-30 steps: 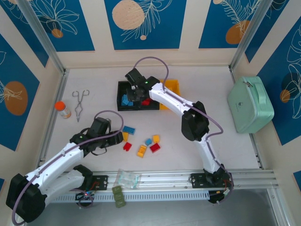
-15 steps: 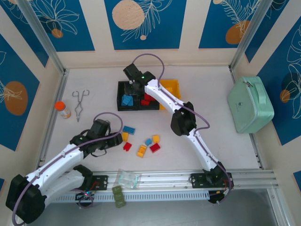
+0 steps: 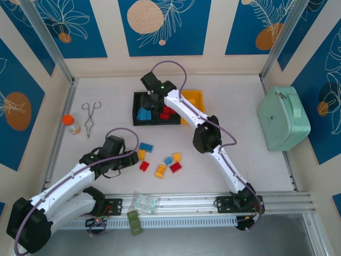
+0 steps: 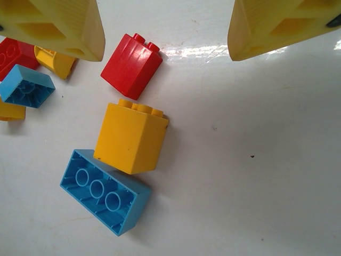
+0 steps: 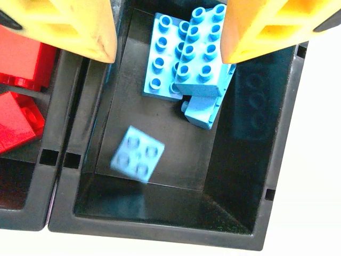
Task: Sort the legos into containers by color
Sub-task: Place the lego in the container.
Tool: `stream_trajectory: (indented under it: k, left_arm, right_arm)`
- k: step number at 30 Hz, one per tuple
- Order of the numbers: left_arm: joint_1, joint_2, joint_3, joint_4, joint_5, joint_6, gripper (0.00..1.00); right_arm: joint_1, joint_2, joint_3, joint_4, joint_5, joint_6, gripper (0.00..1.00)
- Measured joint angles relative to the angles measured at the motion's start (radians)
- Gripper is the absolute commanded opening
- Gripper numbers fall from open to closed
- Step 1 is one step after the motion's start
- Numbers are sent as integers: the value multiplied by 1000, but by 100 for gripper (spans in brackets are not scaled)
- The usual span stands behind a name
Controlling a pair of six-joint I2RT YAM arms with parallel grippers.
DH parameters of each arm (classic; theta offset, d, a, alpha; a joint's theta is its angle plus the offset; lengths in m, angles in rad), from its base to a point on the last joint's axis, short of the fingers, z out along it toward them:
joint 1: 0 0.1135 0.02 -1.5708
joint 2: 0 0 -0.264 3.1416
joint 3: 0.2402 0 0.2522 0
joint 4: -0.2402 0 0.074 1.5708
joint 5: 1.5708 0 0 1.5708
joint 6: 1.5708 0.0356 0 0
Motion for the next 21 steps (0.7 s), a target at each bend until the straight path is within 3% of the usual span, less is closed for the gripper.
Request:
stream_trajectory:
  k: [4, 8, 21]
  left_arm:
    - [0, 0, 0, 0, 0, 0, 62]
    - [0, 0, 0, 3, 5, 0, 62]
    - [0, 96, 31, 18, 45, 20, 61]
  right_arm:
    - [5, -21, -36, 8, 14, 0, 53]
    - [21, -115, -192, 42, 19, 0, 53]
    - [58, -637, -856, 279, 13, 8, 54]
